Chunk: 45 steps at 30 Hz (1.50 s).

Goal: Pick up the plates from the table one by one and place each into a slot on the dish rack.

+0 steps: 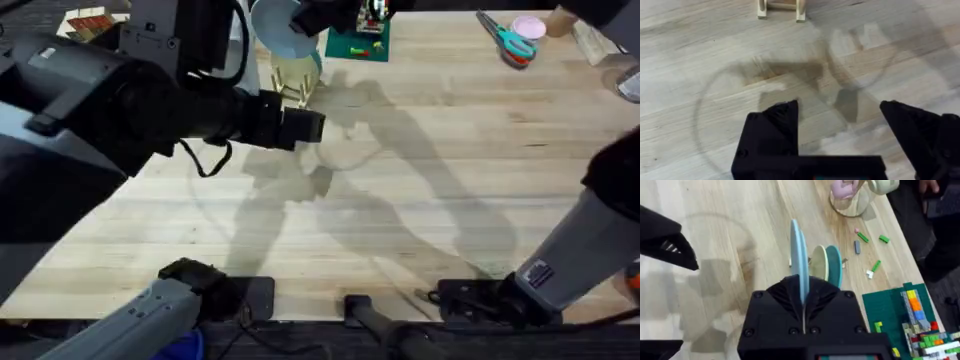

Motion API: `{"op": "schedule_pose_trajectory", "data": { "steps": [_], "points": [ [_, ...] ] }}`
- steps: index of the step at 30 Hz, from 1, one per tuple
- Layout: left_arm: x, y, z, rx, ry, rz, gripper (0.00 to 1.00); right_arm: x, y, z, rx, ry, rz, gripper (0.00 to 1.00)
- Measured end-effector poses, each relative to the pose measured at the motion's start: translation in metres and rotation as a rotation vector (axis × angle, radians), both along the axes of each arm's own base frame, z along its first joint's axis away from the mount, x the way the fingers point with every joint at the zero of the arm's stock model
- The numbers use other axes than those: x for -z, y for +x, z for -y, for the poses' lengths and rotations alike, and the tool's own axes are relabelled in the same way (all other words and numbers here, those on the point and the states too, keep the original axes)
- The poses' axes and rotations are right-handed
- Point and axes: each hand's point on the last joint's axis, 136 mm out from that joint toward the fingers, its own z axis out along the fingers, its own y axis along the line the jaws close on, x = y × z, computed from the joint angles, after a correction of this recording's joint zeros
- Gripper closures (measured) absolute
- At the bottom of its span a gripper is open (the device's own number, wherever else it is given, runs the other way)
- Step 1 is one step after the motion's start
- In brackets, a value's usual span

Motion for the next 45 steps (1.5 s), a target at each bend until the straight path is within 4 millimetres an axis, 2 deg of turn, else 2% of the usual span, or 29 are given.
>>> {"op": "schedule_pose_trajectory", "data": {
  "steps": [9,19,32,45],
  "points": [
    [0.000,0.000,0.000,0.000,0.000,0.000,0.006,0.024,0.009,-0.005,0.002,-0.014,-0.028,0.973],
    [0.000,0.000,0.000,-0.001,0.000,-0.001,0.006,0.029,0.015,-0.009,0.003,-0.008,-0.020,0.973],
    [0.000,0.000,-0.001,-0.004,0.002,0.001,0.006,0.063,0.021,-0.014,0.010,-0.026,-0.081,0.973],
    [0.000,0.000,-0.001,-0.004,0.003,0.000,0.006,0.077,0.023,-0.014,0.030,-0.037,-0.114,0.974]
  ]
}}
